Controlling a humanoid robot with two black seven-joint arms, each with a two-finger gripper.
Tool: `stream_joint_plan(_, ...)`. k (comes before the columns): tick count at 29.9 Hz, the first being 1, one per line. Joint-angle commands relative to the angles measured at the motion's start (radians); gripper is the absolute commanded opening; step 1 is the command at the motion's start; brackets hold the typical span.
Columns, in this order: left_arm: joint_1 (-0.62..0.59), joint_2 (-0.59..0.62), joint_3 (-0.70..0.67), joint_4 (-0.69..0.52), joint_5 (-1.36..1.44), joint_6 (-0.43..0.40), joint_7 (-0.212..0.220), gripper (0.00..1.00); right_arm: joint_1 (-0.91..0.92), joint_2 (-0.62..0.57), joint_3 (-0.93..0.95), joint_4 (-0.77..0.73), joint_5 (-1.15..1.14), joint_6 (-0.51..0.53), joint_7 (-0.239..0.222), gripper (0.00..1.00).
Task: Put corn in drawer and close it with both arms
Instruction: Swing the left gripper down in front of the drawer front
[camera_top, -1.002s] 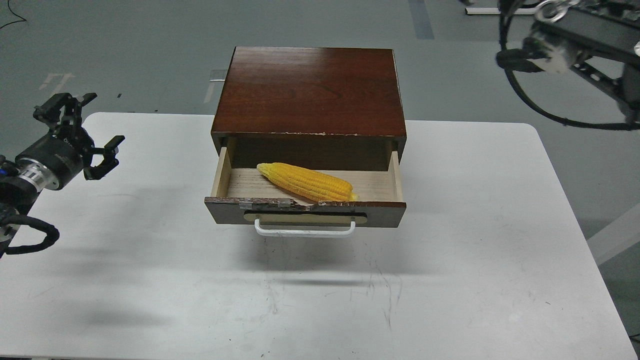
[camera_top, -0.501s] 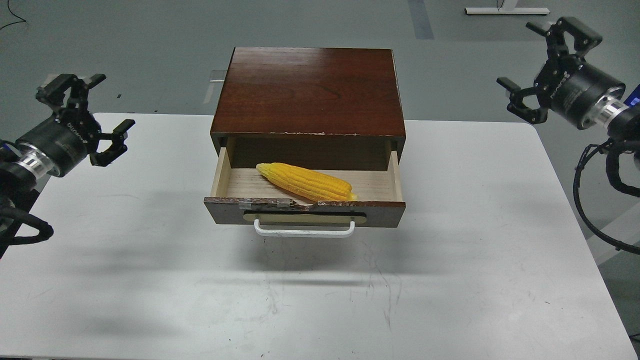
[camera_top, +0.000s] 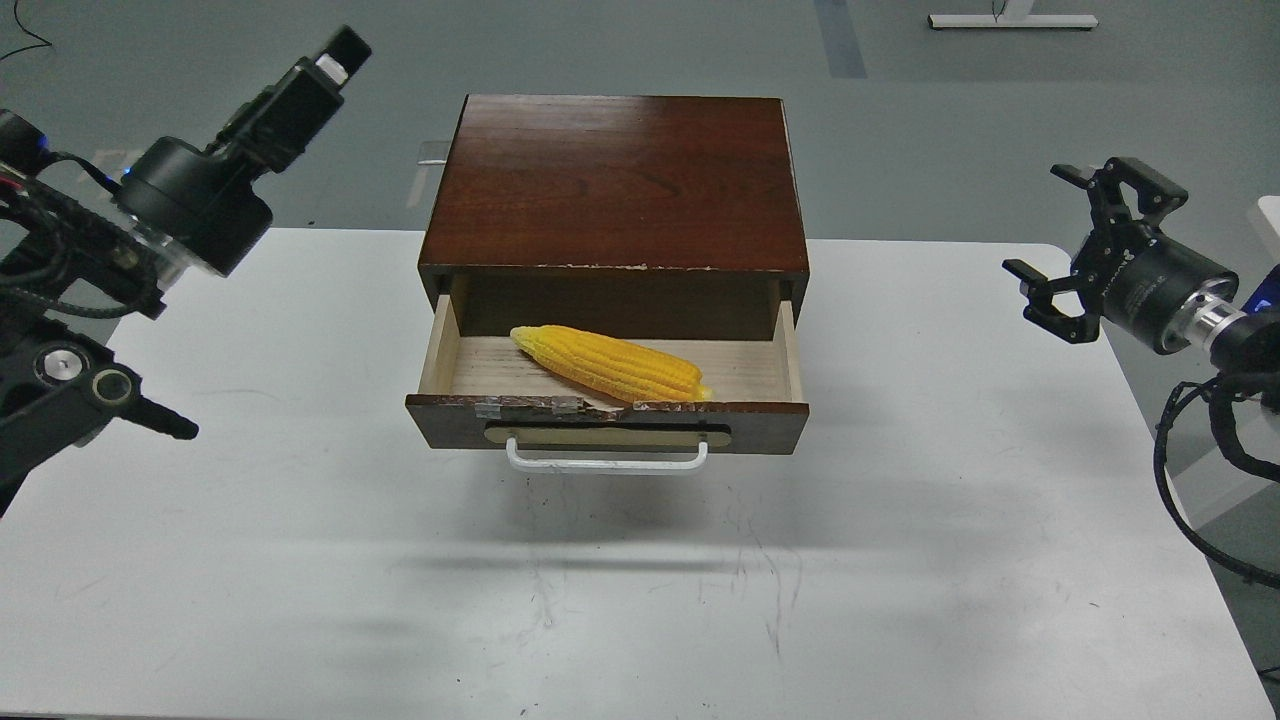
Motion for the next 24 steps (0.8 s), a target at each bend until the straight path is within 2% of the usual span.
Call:
stream_joint_plan(1,0.001,0.028,0.011,-0.099,0.115,-0.03,-0.09,0.7,-0.015,-0.006,0.0,-0.016,-0.001,0.003,0.001,1.0)
stream_joint_plan(2,-0.004,0.027,0.02,-0.099,0.118,-0.083,-0.09,0.36,-0.02,-0.004,-0.003,-0.024,-0.002,0.003,0.001,1.0)
stream_joint_plan(3,-0.007,0.025,0.023,-0.099,0.119,-0.119,-0.09,0.21,-0.021,-0.004,-0.003,-0.027,-0.002,0.003,0.001,1.0)
stream_joint_plan(4,-0.016,0.013,0.023,-0.099,0.121,-0.197,-0.09,0.0,-0.024,-0.003,-0.004,-0.032,-0.004,0.003,0.001,1.0)
stream_joint_plan(5,-0.019,0.001,0.025,-0.099,0.121,-0.273,-0.09,0.0,-0.026,-0.001,-0.007,-0.033,-0.005,0.001,0.001,1.0)
stream_joint_plan(6,-0.019,0.001,0.025,-0.099,0.121,-0.274,-0.09,0.0,-0.026,-0.001,-0.007,-0.033,-0.005,0.001,0.001,1.0)
stream_joint_plan(8,-0.013,-0.033,0.026,-0.099,0.119,-0.419,-0.09,0.0,-0.031,0.005,-0.01,-0.047,-0.007,0.001,0.001,1.0)
stream_joint_plan(9,-0.013,-0.036,0.026,-0.099,0.119,-0.461,-0.09,0.0,-0.031,0.007,-0.012,-0.053,-0.007,0.001,0.001,1.0)
stream_joint_plan(11,-0.021,-0.047,0.022,-0.099,0.107,-0.683,-0.09,0.0,-0.035,0.014,-0.021,-0.079,-0.01,0.004,-0.001,1.0)
stream_joint_plan(14,-0.024,-0.074,0.011,-0.099,0.058,-0.866,-0.09,0.0,-0.041,0.019,-0.023,-0.104,-0.031,0.004,-0.001,1.0)
stream_joint_plan(18,-0.024,-0.096,0.011,-0.099,-0.172,-0.866,-0.09,0.0,-0.047,0.045,-0.024,-0.177,-0.094,0.006,-0.001,1.0)
stream_joint_plan(24,0.007,-0.147,0.028,-0.099,-0.183,-0.866,-0.09,0.0,-0.07,0.086,-0.026,-0.265,-0.096,0.009,-0.001,1.0)
